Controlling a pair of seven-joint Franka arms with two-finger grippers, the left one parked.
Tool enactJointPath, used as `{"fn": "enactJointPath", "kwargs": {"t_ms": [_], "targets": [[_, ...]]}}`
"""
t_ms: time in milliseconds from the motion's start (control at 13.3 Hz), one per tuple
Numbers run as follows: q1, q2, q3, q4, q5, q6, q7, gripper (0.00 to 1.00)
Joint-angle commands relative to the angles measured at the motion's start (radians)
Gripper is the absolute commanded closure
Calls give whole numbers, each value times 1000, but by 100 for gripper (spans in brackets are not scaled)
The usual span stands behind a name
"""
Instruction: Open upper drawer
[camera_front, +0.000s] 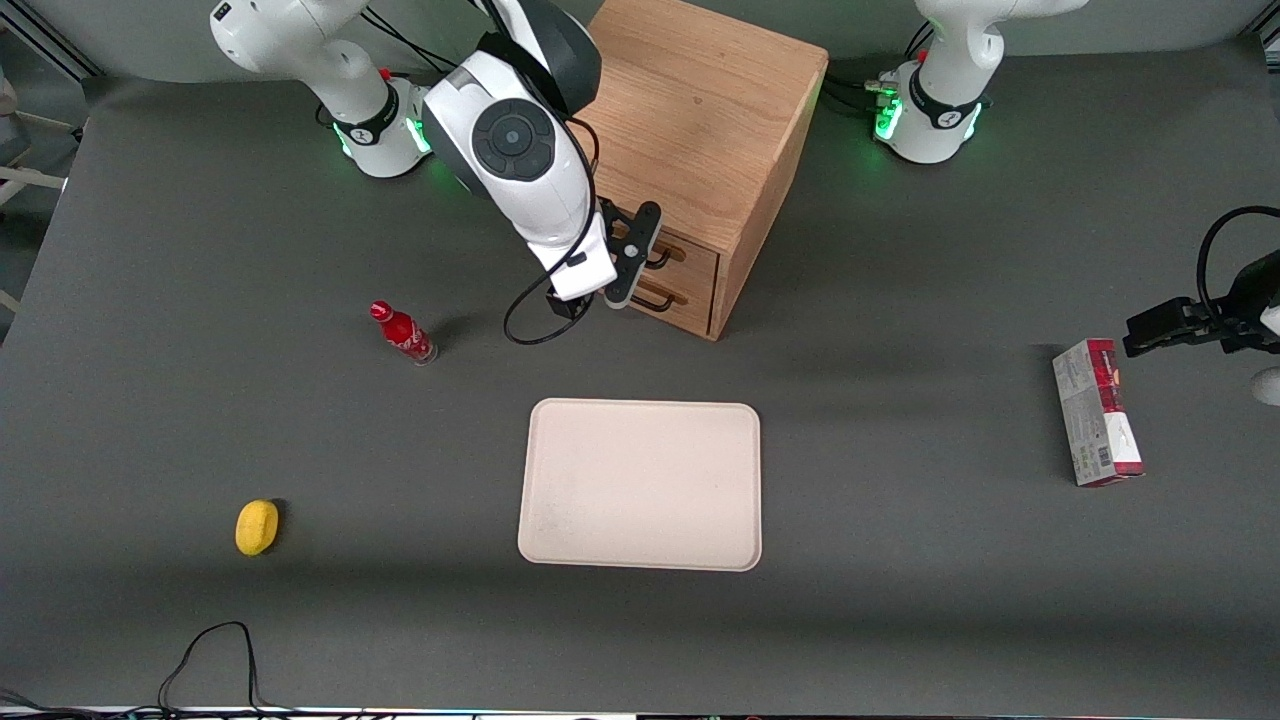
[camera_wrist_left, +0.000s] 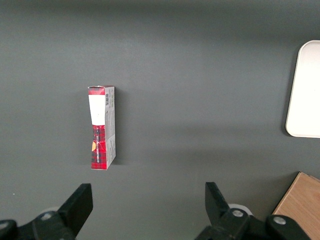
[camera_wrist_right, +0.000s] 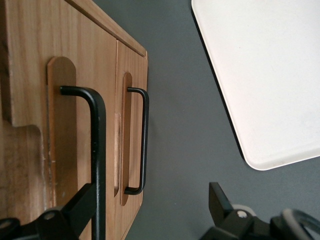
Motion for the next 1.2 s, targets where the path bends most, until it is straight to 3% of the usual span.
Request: {"fn": "enactJointPath", "kwargs": {"t_ms": [0, 601, 1127], "targets": [[23, -17, -5, -20, 25, 13, -28, 0], [23, 40, -10, -20, 20, 65, -71, 0], [13, 45, -48, -5, 23, 65, -3, 0]]}}
